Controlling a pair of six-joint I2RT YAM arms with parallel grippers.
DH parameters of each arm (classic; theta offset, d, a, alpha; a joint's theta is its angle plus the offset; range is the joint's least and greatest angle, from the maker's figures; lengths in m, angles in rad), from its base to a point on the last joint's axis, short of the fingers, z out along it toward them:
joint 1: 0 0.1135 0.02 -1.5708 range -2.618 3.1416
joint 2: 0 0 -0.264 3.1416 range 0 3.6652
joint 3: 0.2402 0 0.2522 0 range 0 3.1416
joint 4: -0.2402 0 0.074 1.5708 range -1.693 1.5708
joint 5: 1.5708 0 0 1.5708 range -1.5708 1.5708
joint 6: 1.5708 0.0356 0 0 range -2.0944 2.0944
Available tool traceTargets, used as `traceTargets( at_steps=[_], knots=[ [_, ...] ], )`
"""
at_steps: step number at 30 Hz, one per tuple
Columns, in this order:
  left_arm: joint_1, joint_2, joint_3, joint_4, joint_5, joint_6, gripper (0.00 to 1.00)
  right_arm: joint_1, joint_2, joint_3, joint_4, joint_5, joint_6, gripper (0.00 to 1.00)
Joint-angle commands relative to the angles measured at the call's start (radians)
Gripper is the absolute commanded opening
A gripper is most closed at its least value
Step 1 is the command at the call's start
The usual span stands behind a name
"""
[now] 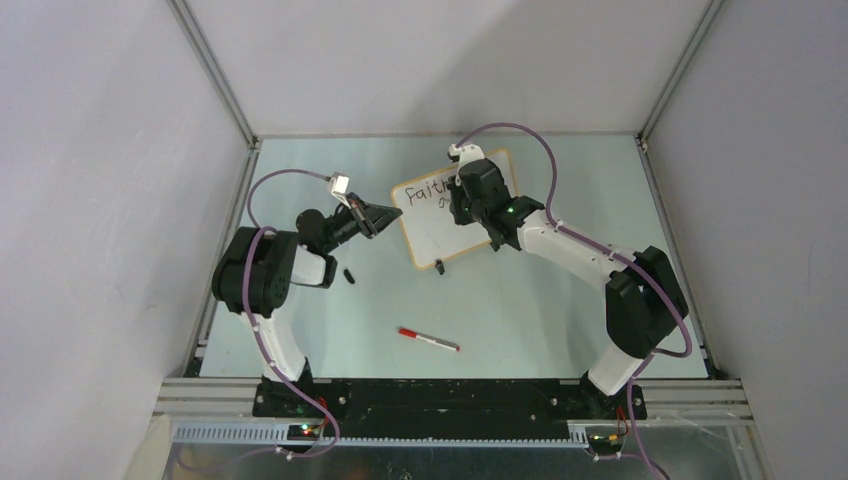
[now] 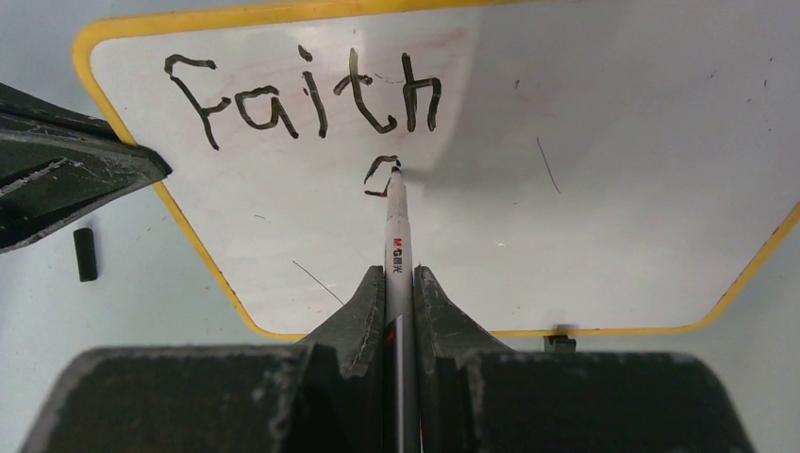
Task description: Write a sentence on the whiteboard
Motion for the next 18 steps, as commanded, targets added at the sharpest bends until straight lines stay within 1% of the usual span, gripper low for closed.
traceTargets(
  at_steps=[1,18],
  knots=[
    [0.003,-0.012,-0.007,0.043,0.012,0.026,0.00,0.004,0.016,0.047,-0.014,0.032,0.002,0.00],
    [0.002,-0.014,-0.009,0.042,0.010,0.028,0.00,0.026,0.022,0.047,-0.074,0.045,0.005,0.00]
  ],
)
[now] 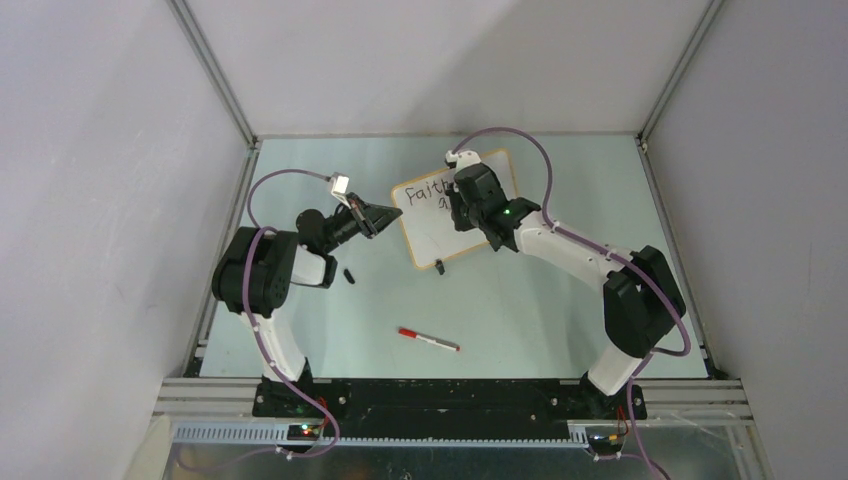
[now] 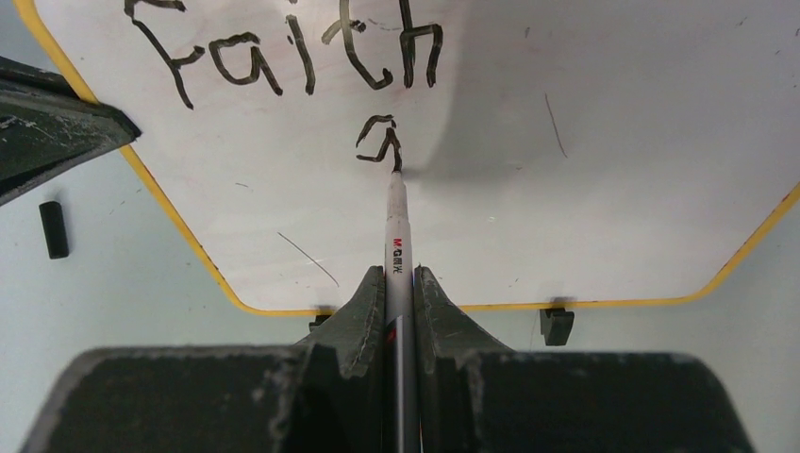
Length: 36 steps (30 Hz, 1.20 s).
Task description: Write a sentence on the whiteboard
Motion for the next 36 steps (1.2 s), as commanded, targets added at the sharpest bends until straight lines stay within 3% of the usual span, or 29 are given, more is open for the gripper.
traceTargets(
  at_steps=[1,29,36],
  knots=[
    [0.001,-0.014,-0.009,0.042,0.010,0.029,0.00,0.008,0.014,0.046,-0.017,0.018,0.006,0.00],
    [0.001,-0.015,-0.010,0.040,0.010,0.032,0.00,0.025,0.015,0.045,0.014,-0.046,-0.011,0.00],
    [0.001,-0.015,-0.009,0.039,0.011,0.032,0.00,0.017,-0.059,-0.019,0.066,-0.067,-0.006,0.00]
  ],
)
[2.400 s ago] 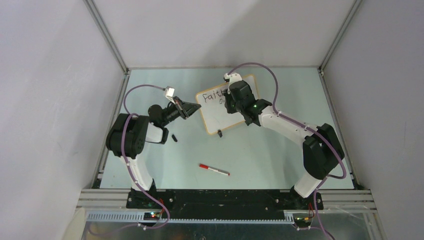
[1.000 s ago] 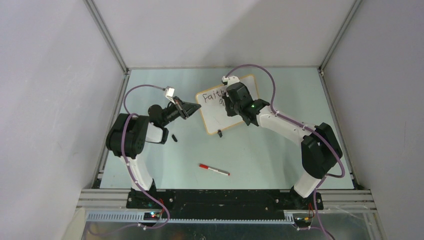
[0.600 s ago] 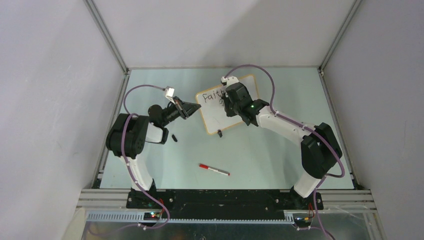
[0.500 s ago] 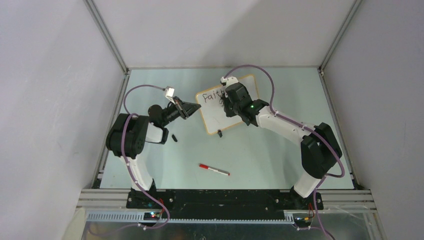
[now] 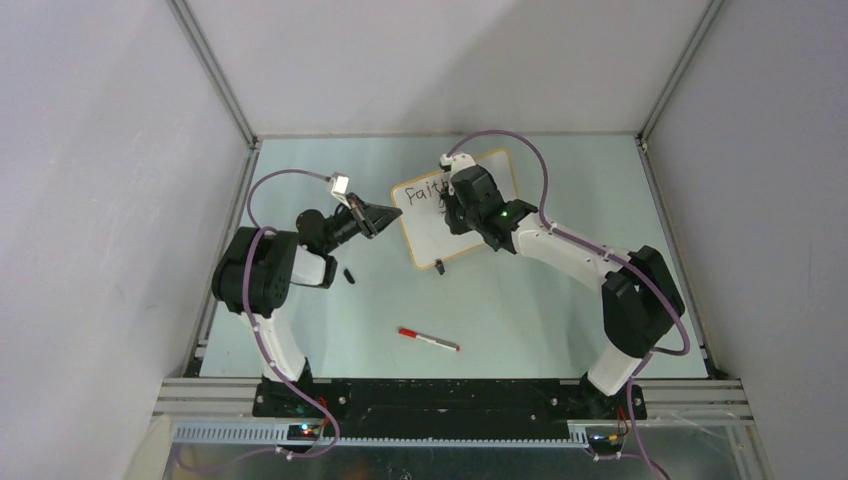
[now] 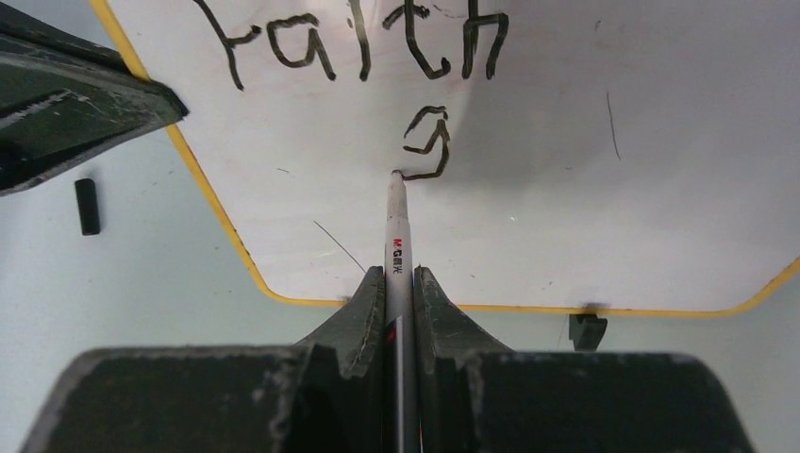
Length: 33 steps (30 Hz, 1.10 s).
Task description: Write a sentence on the whiteboard
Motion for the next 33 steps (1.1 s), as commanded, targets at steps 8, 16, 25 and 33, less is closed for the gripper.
traceTargets(
  at_steps=[8,16,25,33],
  knots=[
    [0.001,-0.016,-0.009,0.039,0.014,0.032,0.00,-0.061,-0.173,-0.121,0.178,-0.071,0.022,0.00],
    [0.002,-0.015,-0.009,0.039,0.014,0.031,0.00,-0.100,-0.156,-0.117,0.210,-0.092,0.032,0.00],
    [0.000,-0.016,-0.009,0.039,0.013,0.032,0.00,-0.100,-0.121,-0.083,0.201,-0.100,0.033,0.00],
    [0.001,-0.014,-0.008,0.040,0.015,0.030,0.00,-0.100,-0.092,-0.067,0.188,-0.101,0.031,0.00]
  ],
)
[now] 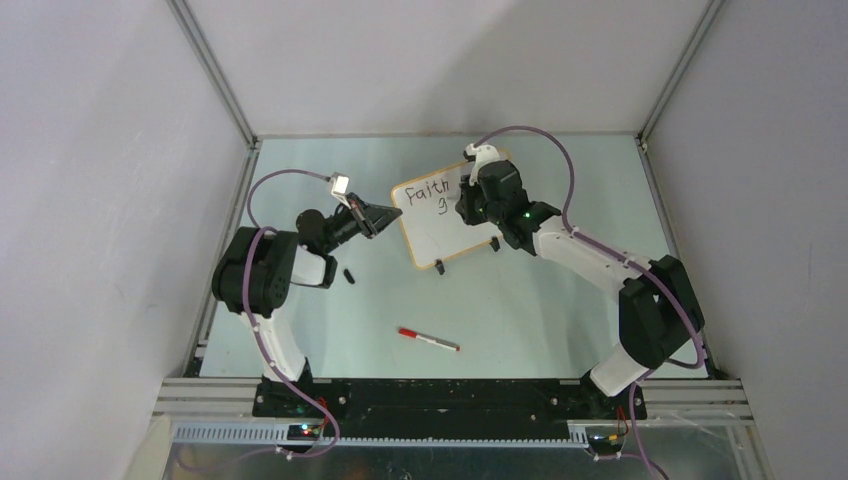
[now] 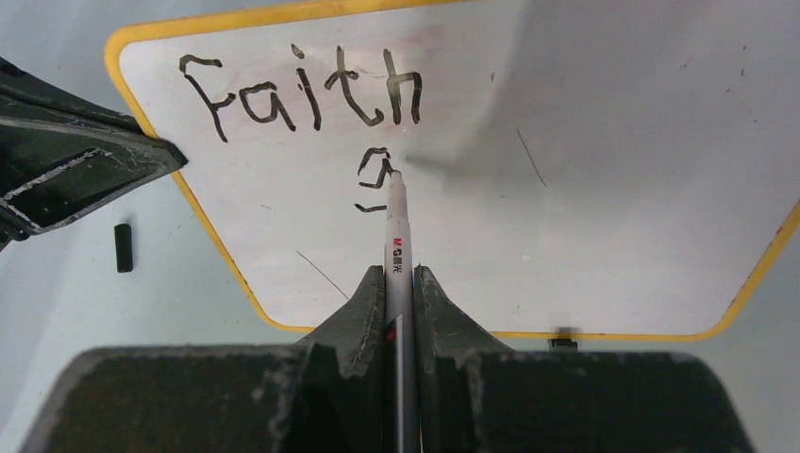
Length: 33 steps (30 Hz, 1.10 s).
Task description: Write a sentence on the whiteboard
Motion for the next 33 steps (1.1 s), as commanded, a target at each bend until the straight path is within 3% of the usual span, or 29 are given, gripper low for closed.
traceTargets(
  at_steps=[1,33],
  knots=[
    [0.001,-0.014,-0.008,0.039,0.013,0.030,0.00,0.000,0.010,0.051,0.024,-0.004,0.012,0.00],
    [0.001,-0.014,-0.007,0.042,0.015,0.030,0.00,0.004,0.064,0.102,-0.005,0.044,0.007,0.00]
  ],
)
